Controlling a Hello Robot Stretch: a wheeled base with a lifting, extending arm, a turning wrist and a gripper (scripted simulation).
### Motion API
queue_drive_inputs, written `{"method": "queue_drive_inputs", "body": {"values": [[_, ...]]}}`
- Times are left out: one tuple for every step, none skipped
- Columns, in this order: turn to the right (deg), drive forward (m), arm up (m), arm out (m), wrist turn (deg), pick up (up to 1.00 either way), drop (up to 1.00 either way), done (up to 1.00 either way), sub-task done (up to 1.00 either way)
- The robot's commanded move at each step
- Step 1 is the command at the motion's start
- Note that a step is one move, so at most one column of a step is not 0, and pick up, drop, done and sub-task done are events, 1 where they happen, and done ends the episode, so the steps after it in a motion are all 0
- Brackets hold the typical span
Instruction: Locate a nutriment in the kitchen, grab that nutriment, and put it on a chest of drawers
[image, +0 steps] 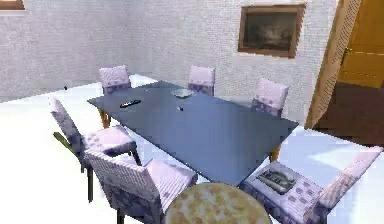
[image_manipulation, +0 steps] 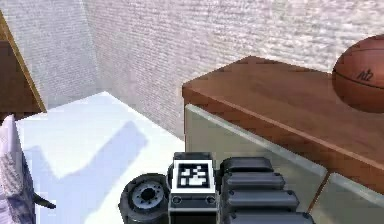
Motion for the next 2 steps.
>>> {"method": "queue_drive_inputs", "body": {"values": [[-45.0, 0.00, 0.00, 0.00, 0.0, 0.00, 0.00, 0.00, 0.00], [-39.0, 0.00, 0.00, 0.00, 0.0, 0.00, 0.00, 0.00, 0.00]]}}
